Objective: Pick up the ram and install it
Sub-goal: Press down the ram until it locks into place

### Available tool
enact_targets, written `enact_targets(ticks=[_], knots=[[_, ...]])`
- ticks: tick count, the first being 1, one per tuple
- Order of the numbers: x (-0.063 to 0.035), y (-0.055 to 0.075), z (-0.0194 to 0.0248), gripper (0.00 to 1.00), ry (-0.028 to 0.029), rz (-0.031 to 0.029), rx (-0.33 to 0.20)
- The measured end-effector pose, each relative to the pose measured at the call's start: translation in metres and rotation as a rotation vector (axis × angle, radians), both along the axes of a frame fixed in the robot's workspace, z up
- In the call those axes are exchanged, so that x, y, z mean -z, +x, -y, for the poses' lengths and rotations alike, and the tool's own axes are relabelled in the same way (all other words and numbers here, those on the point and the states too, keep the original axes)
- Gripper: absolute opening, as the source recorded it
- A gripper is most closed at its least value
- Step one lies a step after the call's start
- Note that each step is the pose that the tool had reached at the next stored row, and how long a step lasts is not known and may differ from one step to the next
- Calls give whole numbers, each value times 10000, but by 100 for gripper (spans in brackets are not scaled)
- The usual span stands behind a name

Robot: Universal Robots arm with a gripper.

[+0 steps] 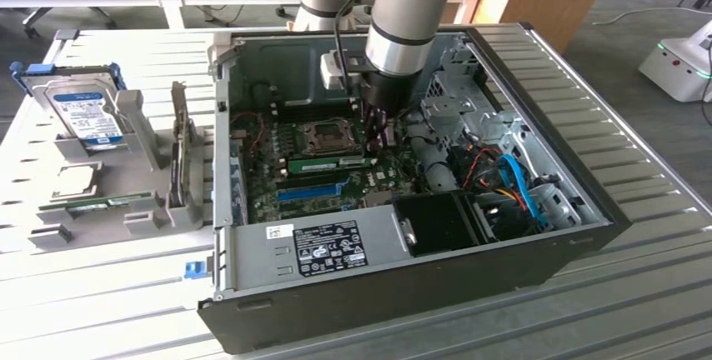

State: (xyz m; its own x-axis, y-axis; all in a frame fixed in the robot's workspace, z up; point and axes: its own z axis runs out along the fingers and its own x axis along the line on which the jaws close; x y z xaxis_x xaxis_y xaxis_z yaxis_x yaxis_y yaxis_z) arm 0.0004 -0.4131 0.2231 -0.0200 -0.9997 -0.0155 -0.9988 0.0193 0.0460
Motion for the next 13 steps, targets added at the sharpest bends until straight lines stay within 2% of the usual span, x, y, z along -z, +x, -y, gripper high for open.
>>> enact_targets(ticks=[13], knots=[[6,0,0,11,0,1,0]])
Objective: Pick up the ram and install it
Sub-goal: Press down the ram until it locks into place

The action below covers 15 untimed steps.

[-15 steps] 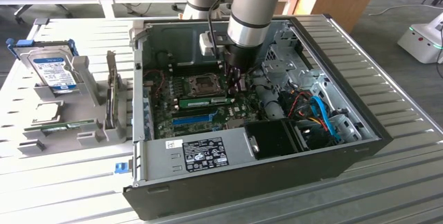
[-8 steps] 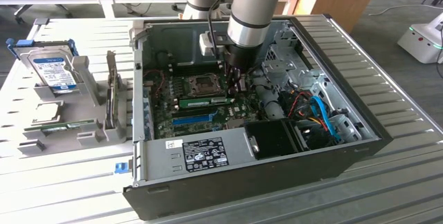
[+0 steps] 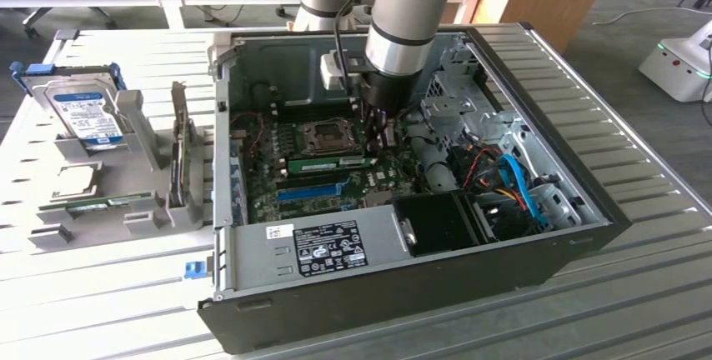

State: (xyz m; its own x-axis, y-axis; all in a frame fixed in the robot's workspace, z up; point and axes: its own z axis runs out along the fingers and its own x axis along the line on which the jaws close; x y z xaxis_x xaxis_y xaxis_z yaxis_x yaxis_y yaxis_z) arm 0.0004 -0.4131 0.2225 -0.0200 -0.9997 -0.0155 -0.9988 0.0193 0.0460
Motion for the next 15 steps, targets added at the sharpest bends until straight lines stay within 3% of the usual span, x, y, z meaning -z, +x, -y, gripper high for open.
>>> enact_targets(ticks=[8,15], knots=[[-4,0,-1,11,5,-3,1],[-70,0,0,11,1,-32,1]])
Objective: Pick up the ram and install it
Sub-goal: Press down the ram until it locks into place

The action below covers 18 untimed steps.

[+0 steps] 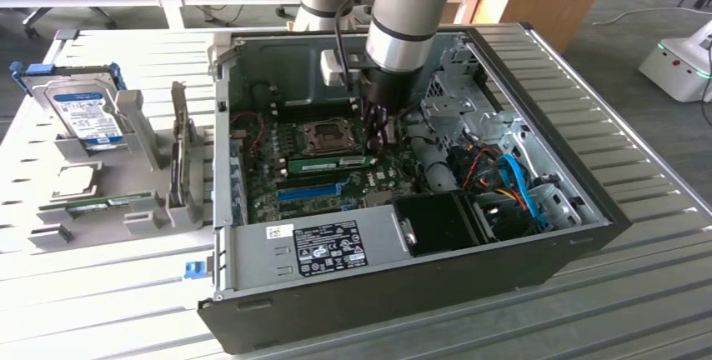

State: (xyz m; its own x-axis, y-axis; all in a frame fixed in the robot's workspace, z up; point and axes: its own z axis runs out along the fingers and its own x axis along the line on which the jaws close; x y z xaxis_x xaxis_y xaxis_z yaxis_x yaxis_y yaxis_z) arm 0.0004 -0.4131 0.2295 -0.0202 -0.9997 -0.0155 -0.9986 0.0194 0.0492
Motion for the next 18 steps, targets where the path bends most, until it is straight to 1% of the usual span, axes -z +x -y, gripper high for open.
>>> enact_targets(ticks=[13,18], knots=[[-181,0,0,11,0,-31,-1],[-219,1,0,11,1,-33,0]])
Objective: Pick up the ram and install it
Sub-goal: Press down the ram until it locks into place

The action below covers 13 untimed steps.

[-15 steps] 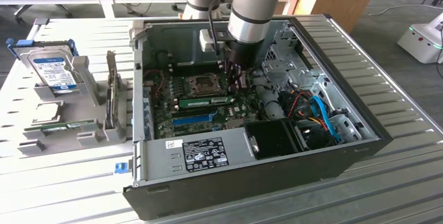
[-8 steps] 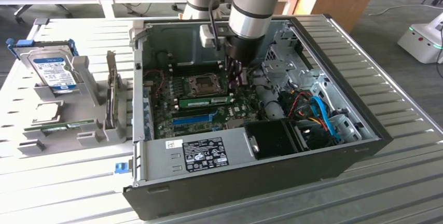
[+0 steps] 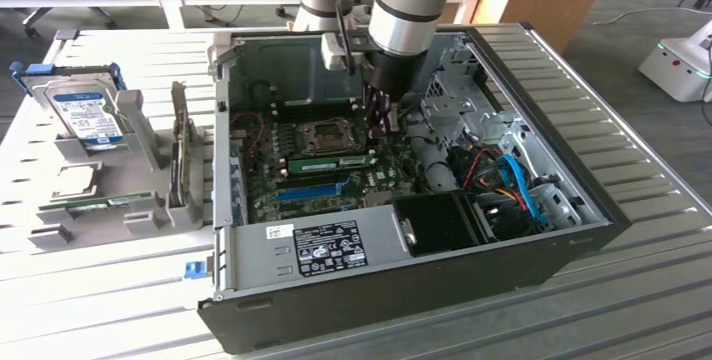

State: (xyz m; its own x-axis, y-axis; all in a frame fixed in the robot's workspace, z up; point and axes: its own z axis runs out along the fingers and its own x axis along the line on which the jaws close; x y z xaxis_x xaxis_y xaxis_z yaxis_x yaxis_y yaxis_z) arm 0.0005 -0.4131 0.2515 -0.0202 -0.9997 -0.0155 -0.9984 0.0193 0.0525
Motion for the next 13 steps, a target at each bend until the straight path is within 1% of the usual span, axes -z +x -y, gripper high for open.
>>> enact_targets(ticks=[8,13], knots=[[-1,-2,0,11,-1,0,-1],[-1,-86,0,11,-3,-1,-1]])
